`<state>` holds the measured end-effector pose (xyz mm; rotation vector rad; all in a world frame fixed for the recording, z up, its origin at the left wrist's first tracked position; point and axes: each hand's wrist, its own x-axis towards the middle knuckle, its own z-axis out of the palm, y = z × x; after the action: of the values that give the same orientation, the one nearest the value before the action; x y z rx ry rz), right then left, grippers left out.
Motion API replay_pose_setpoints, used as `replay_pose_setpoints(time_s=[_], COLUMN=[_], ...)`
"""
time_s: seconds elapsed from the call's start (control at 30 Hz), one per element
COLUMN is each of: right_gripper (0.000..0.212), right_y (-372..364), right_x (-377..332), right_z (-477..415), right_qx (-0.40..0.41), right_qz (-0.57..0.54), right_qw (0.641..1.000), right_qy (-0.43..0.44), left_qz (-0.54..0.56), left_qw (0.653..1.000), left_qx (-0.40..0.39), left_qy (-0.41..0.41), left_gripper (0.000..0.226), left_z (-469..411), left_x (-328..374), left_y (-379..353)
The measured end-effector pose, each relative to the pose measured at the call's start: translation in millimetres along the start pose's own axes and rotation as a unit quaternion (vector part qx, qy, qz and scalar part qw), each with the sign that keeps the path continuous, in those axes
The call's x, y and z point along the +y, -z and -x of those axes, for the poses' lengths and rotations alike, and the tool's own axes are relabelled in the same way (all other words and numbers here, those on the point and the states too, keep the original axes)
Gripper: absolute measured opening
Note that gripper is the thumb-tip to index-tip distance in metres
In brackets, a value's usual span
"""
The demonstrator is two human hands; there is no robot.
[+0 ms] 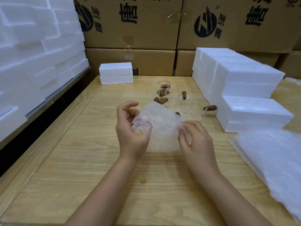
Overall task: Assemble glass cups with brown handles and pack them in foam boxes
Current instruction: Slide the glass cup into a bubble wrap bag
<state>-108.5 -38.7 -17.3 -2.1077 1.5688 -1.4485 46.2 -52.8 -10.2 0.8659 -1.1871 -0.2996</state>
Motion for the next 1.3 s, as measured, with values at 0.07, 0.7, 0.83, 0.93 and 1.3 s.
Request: replay_pose_setpoints(time_s=[0.07,0.7,0.83,0.93,1.3], right_gripper=[0.021,0.033,0.023,0.014,0.029], right_y=[5,2,6,12,21], right_x=[1,33,37,38,36], right_z=[-5,-19,-18,-21,-22], right_qx=[0.011,-0.156,-0.195,-0.165,-0.186], right_qz=[-0.098,0.026,-0.023,-0.086,-0.436], right_qw=[0.994,0.978,0.973,0.972,0.867], right_qy=[-0.037,-0.139,-0.123,-0.145,-0.157], left_qz=[0.040,-0.268,-0.318,-0.344,-0.233], left_qw=[0.997,0.958,0.946,0.934,0.947], left_qx=[-0.058,0.083,-0.035,-0.077,-0.122], left_qy=[-0.007,0.054,0.063,0.063,0.184], left_gripper=[0.047,0.042,0.037,0.018,0.008], left_z=[-3,-45,-38,-35,-24], left_x=[-1,19,16,8,-9], left_y=[4,35,20,14,-2])
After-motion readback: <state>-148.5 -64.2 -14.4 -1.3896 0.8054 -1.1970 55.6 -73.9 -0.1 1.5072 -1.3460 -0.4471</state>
